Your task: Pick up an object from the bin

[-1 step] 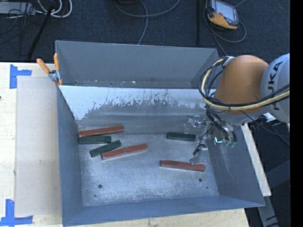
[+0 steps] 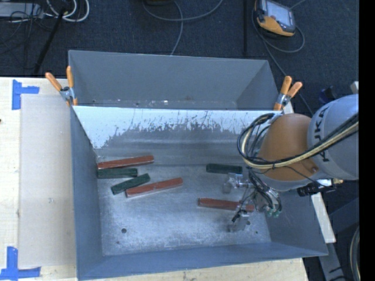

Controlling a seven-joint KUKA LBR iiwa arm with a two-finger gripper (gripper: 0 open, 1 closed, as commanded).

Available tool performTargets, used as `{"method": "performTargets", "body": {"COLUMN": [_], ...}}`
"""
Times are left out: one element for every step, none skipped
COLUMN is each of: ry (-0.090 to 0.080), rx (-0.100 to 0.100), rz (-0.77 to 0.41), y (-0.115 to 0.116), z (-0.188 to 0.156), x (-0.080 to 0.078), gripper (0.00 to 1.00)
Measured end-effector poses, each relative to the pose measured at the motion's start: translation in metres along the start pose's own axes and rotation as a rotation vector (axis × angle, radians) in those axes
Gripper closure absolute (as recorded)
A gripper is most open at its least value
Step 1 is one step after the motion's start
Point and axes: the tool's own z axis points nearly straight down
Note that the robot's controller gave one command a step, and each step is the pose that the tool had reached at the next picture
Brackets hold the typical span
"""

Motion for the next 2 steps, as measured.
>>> {"method": "performTargets", "body": {"ry": [-0.010, -0.021], "rx": [0.001, 0.002], "rz": [-0.003, -0.013], "y": [0.001, 0.000], "z": [-0.004, -0.189], "x": [-0.003, -0.026], "gripper": [1.00, 1.00]}}
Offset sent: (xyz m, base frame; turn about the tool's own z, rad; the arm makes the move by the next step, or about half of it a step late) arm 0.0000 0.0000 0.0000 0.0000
